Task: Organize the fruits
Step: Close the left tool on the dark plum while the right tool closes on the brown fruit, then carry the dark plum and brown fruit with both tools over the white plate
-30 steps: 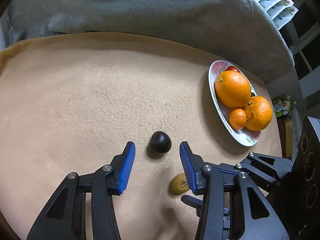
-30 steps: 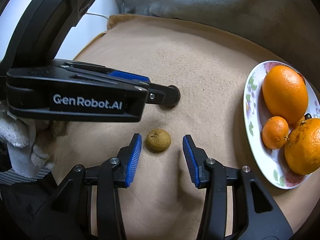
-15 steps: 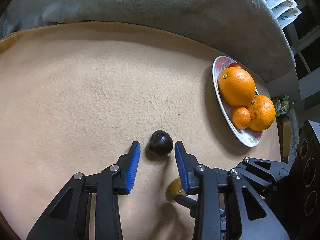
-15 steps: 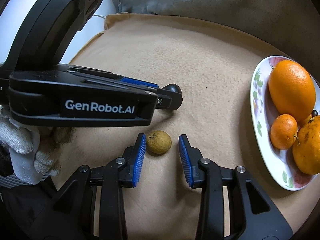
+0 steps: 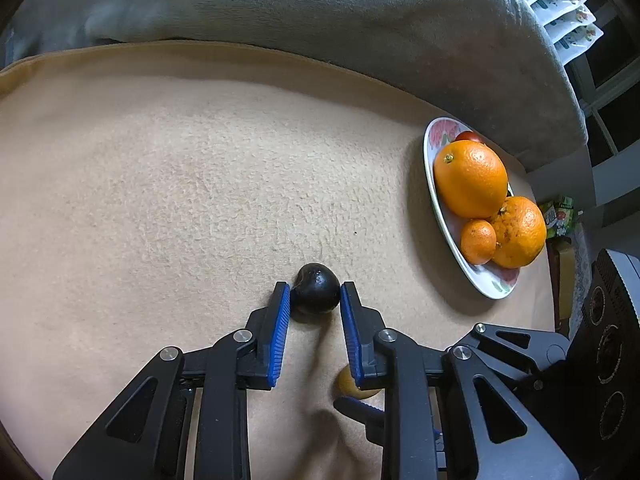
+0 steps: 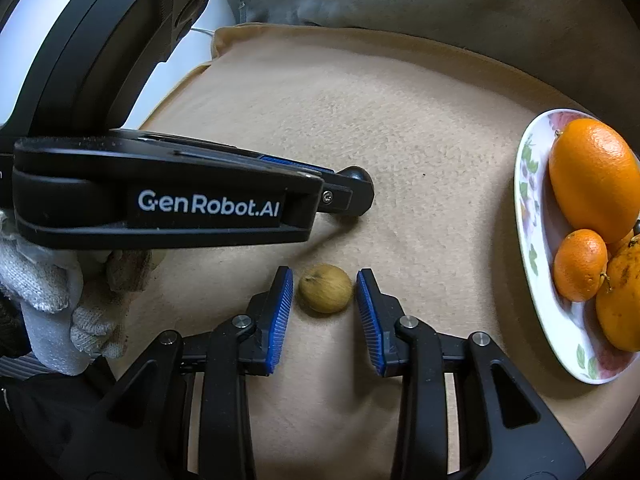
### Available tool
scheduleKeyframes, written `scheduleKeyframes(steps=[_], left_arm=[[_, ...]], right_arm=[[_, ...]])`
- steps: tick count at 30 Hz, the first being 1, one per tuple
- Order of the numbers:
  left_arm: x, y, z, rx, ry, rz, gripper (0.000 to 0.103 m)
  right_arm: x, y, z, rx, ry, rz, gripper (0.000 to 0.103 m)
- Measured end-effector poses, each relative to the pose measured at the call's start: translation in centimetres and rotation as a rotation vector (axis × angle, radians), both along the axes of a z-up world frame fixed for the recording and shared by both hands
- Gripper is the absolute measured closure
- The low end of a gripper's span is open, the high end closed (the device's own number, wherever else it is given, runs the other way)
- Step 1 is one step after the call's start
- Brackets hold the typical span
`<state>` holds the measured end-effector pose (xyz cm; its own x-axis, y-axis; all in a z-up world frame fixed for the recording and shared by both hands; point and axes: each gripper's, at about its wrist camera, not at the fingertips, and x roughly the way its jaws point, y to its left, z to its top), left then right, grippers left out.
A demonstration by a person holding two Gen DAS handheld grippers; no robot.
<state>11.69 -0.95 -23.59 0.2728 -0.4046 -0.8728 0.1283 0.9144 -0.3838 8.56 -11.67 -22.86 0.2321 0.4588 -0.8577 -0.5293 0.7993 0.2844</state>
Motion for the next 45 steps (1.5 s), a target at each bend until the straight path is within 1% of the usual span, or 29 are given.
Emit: scheduleKeyframes(steps=[1,2,9,15,31,45], left_arm=[[0.0,0.0,0.0,0.0,-0.001,0.0,0.079],[-0.1,0.0,0.0,-0.001,-0.001,0.0,0.079],[-0.1,0.2,0.1,-0.001,-0.002,0.009,0.08],[0.0,0.2,0.8,0.002,-0.01,0.014,0.08],[0.3,-2.3,4.9,0.006,-0.074,-0.004,0.08],[0.3,-6.4,7.9,0.042,-0.138,-0.078,0.08]], right_arm=[[0.0,0.1,0.0,0.0,-0.001,0.002,0.07],[0.0,0.2,0.0,-0.005,-0.004,0.004,0.074],[0.2,0.2,0.1,-0.011,-0.005,0.011,0.074],[0.3,-0.6,0.7,-0.008,-0.013,-0.006,0.074],[0.5,-5.5,4.5,0.009,-0.065,-0.079,0.074],[1.1,-10.2,7.3,0.018,-0.118,-0.158,0.074]])
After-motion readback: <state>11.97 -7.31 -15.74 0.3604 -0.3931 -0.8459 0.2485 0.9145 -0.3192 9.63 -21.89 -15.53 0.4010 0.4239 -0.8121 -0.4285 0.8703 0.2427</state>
